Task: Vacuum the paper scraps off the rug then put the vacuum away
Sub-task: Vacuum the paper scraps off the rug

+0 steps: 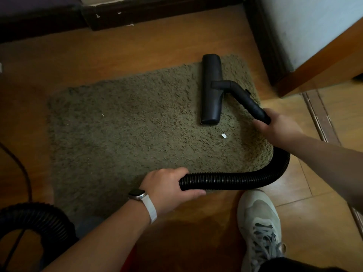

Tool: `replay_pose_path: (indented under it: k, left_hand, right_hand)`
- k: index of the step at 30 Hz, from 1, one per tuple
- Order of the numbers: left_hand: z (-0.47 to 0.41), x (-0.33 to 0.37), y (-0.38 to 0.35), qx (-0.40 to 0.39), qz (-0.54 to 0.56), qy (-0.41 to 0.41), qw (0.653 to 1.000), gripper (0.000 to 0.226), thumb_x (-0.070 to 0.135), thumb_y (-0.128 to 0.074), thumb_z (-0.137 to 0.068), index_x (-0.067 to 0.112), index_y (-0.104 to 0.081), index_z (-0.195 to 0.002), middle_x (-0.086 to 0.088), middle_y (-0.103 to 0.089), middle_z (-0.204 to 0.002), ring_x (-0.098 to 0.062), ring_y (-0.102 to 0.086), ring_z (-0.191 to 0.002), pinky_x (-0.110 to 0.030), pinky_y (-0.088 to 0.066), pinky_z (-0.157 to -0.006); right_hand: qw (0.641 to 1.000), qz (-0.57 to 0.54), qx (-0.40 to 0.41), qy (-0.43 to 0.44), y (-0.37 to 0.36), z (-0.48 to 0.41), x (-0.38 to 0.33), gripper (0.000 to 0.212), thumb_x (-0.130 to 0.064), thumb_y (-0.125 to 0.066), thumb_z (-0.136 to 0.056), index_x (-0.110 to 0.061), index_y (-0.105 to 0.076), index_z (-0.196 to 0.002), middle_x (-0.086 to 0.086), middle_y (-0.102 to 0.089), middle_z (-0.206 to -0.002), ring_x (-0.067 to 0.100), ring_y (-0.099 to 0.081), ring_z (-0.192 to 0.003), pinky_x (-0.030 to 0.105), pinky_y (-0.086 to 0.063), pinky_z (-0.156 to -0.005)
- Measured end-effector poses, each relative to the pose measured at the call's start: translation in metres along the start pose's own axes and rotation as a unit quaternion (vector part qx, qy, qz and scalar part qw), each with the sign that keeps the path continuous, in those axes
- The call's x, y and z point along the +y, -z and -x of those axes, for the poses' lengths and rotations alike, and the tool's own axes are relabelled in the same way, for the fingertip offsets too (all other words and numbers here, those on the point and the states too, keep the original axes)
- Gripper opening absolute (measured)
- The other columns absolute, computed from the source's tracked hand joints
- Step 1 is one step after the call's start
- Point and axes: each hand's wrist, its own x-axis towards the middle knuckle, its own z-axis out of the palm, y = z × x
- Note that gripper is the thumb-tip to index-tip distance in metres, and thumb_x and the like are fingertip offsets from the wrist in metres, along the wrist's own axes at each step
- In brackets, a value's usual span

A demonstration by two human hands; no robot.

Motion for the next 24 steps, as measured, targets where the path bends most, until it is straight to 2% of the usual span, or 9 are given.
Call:
replay_pose_path:
  k: [3, 9, 14, 19, 24]
  left_hand:
    - [0.0, -0.001, 0.001, 0.002, 0.002, 0.001, 1.0, 0.057, 0.084, -0.046, -0.073, 0.034, -0.058, -0.097, 0.013, -0.059, -0.075, -0.003, -0.057, -0.071, -0.019, -0.037, -0.054]
    - [0.0, -0.003, 0.001, -0.002, 0.014, -0.005, 1.0, 0.057, 0.085, -0.046, -0.073, 0.034, -0.058, -0.095, 0.014, -0.058, -0.075, -0.001, -0.057, -0.071, -0.022, -0.047, -0.06]
    - [-0.001, 0.002, -0.002, -0.005, 0.014, -0.019, 1.0, 0.057, 0.086, -0.046, -0.072, 0.036, -0.057, -0.097, 0.015, -0.059, -0.076, -0.001, -0.057, -0.073, -0.019, -0.041, -0.057]
    - [-0.009, 0.013, -0.008, -0.009, 0.003, -0.044, 0.999, 0.057, 0.086, -0.045, -0.071, 0.037, -0.057, -0.097, 0.016, -0.057, -0.075, -0.002, -0.057, -0.074, -0.022, -0.044, -0.061]
    - [-0.012, 0.032, -0.019, -0.033, -0.019, -0.084, 0.996, 0.059, 0.088, -0.043, -0.071, 0.036, -0.057, -0.096, 0.015, -0.058, -0.075, -0.004, -0.057, -0.073, -0.025, -0.048, -0.064]
  right_hand:
    - [1.0, 0.016, -0.002, 0.01, 0.002, -0.004, -0.004, 0.035, -0.051, -0.051, -0.098, -0.029, -0.05, -0.125, 0.003, -0.061, -0.083, 0.024, -0.061, -0.072, 0.039, -0.054, -0.064]
    - [0.998, 0.053, -0.004, 0.043, 0.007, -0.005, -0.017, 0.028, -0.052, -0.051, -0.097, -0.031, -0.051, -0.115, -0.001, -0.058, -0.078, 0.018, -0.058, -0.067, 0.036, -0.051, -0.058]
    - [0.997, 0.023, -0.025, 0.076, 0.013, 0.017, -0.006, 0.029, -0.049, -0.055, -0.097, -0.032, -0.053, -0.121, -0.004, -0.06, -0.078, 0.012, -0.058, -0.066, 0.029, -0.04, -0.052]
    - [0.999, 0.008, -0.013, 0.038, 0.014, 0.048, 0.029, 0.029, -0.044, -0.057, -0.097, -0.028, -0.055, -0.121, -0.003, -0.061, -0.079, 0.012, -0.057, -0.067, 0.03, -0.041, -0.054]
    - [1.0, -0.014, -0.009, -0.012, 0.015, 0.091, 0.062, 0.025, -0.04, -0.06, -0.096, -0.029, -0.056, -0.118, -0.001, -0.06, -0.071, 0.015, -0.059, -0.059, 0.027, -0.036, -0.048]
